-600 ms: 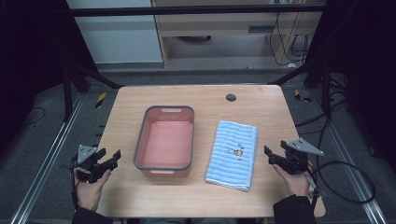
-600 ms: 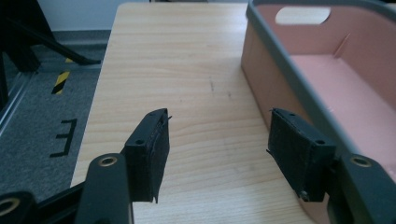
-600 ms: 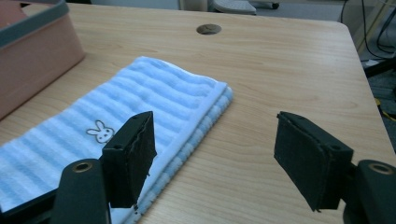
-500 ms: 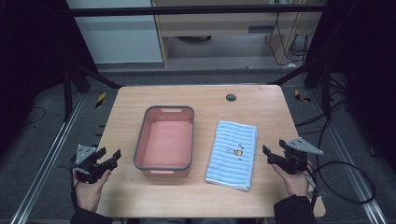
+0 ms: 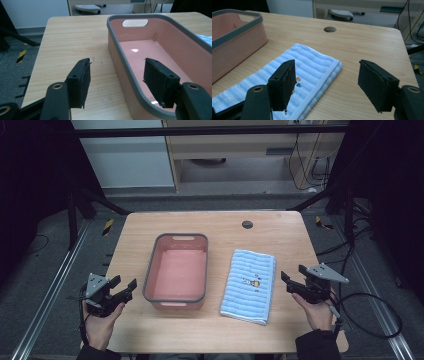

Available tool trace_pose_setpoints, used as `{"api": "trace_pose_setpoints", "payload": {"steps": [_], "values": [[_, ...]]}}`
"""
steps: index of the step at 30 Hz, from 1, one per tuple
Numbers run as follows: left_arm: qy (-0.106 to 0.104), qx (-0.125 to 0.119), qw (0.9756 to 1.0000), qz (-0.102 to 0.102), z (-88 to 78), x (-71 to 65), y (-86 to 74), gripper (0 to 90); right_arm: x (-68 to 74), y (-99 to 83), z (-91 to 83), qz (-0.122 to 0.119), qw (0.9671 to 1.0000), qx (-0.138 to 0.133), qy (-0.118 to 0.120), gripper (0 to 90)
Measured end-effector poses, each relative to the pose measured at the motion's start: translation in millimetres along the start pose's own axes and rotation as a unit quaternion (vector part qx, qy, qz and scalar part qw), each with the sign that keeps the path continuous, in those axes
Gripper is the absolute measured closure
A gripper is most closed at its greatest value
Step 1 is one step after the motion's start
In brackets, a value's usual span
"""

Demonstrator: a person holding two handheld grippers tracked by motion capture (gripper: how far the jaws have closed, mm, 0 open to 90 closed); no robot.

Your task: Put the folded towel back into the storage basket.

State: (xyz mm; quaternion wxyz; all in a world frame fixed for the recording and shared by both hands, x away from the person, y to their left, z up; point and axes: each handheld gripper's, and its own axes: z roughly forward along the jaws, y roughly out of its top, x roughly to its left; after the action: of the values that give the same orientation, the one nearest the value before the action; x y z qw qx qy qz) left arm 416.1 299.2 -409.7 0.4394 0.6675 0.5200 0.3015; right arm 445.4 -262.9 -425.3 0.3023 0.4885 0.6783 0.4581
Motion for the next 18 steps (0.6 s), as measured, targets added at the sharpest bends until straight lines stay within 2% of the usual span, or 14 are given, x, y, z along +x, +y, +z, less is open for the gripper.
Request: {"api": "trace_pose_setpoints", "payload": {"steps": [5, 10, 18], "values": [[-0.007, -0.005, 0.9999, 0.006, 1.6, -8.3, 2.3, 39.0, -3.2, 3.3, -0.6, 0.001, 1.0, 0.0, -0.001, 31.0], [-0.014, -0.013, 0.9998, 0.002, 5.2, -16.3, 6.8, 40.7, -7.3, 12.0, -2.7, 0.0, 1.0, -0.009, 0.001, 32.7], [-0.027, -0.027, 0.9993, 0.009, 7.3, -31.0, 15.0, 41.5, -8.4, 18.9, -5.5, -0.002, 0.9998, -0.018, 0.003, 35.3]]}}
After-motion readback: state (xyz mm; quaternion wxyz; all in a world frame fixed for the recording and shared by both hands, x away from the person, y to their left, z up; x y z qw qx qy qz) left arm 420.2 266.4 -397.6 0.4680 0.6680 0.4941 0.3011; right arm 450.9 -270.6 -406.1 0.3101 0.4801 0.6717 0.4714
